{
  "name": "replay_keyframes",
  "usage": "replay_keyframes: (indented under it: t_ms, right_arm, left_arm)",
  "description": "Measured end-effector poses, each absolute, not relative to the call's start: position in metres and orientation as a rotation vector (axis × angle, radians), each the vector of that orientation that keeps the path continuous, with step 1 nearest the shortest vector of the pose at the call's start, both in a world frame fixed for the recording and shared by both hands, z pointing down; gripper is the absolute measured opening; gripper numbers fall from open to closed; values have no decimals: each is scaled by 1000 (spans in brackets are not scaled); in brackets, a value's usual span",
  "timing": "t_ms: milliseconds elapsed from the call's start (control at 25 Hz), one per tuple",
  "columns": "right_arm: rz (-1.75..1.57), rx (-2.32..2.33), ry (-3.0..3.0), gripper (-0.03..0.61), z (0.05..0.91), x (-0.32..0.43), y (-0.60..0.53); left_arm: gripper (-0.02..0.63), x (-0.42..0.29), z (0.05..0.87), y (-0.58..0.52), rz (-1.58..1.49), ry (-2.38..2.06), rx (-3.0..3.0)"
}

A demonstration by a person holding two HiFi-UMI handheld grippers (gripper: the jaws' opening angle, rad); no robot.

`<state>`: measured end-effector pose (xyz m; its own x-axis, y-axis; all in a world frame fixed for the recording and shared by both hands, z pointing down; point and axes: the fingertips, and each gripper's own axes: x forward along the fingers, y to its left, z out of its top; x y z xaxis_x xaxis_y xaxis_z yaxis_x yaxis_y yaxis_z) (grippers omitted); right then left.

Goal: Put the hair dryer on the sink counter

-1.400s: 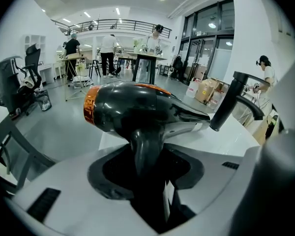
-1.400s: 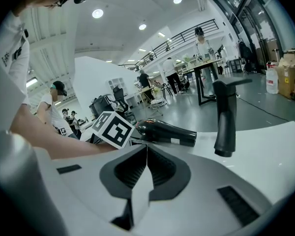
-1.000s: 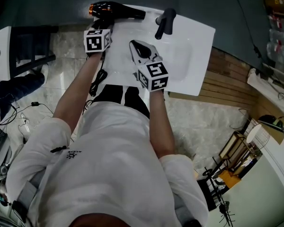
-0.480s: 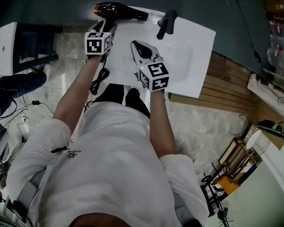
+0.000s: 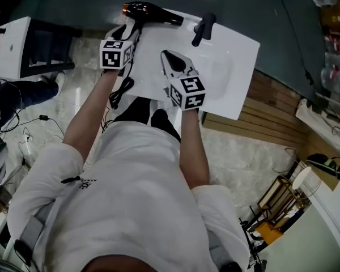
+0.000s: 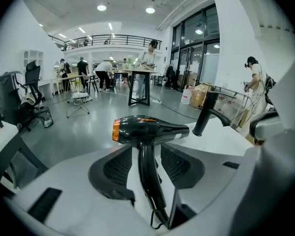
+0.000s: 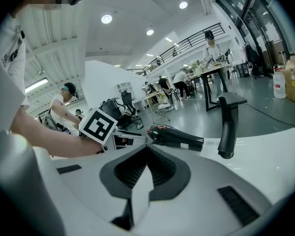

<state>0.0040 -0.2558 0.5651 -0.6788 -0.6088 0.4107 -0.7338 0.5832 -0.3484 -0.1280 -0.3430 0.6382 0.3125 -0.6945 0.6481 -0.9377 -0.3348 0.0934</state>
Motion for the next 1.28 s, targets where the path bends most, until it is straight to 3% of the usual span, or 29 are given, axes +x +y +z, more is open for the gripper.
replay_keyframes:
  t_ms: [720,1280]
  right_arm:
    - [660,1075,-2648,8,533,15,-214]
    - [599,1089,-2707,8,507,52,-178]
  left_arm:
    - [3,-131,568,-287,621,-1504,2197]
    - [3,-95,515,-239,489,-1509,2268]
